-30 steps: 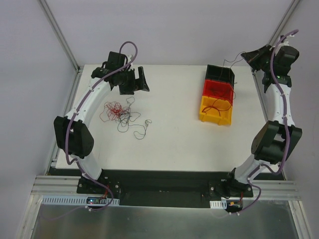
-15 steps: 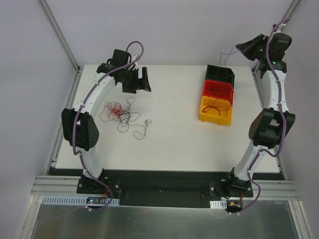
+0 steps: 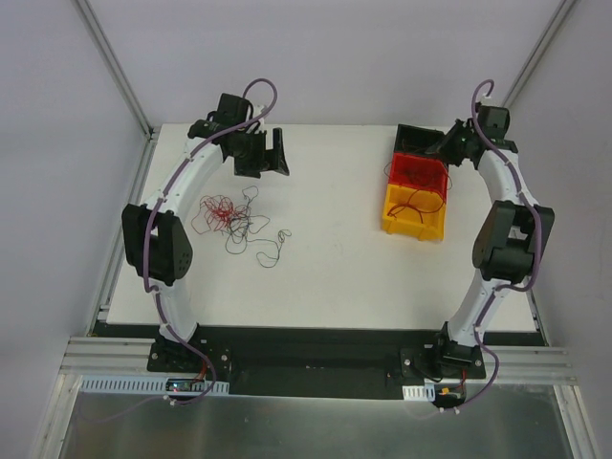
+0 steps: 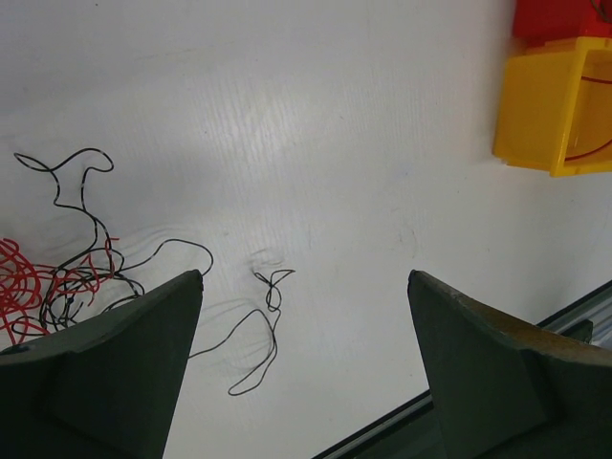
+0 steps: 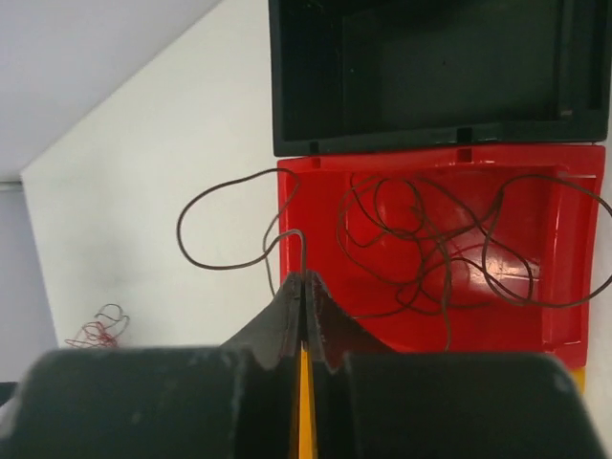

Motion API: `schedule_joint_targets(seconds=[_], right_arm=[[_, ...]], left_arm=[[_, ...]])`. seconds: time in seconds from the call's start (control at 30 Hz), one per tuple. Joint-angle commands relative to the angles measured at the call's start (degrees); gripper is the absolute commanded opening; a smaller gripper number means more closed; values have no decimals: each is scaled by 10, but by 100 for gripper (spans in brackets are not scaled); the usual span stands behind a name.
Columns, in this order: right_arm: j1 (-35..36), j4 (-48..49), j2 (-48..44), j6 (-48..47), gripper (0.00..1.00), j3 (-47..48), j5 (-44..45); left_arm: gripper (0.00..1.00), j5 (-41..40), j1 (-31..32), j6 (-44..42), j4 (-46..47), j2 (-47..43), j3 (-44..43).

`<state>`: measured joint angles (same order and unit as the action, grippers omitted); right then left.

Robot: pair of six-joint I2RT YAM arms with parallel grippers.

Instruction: Untangle the cables

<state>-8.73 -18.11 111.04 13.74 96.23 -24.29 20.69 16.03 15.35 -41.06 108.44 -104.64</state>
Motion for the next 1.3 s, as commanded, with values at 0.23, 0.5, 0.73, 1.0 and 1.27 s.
schedule_joint_targets(seconds=[0.23,0.5,0.73,1.0,1.27], right_arm=[[32,-101,87,-65,0,103,107],[59,-120,102,-95,0,94,143],[78,-152,130,-117,0,94,222],[78,-211,229,-163,0,220,274],[80,-245,198,-157,9,244,255]], left_arm=[[88,-41,-16,-27,-9,-88,53],[88,-81,-16,-40,-8,-154,129],[89,-108,-16,-56,-8,-206,174],[89,-115,-15,-60,-1,-249,212],[89,-131,-15,-64,2,-265,240]])
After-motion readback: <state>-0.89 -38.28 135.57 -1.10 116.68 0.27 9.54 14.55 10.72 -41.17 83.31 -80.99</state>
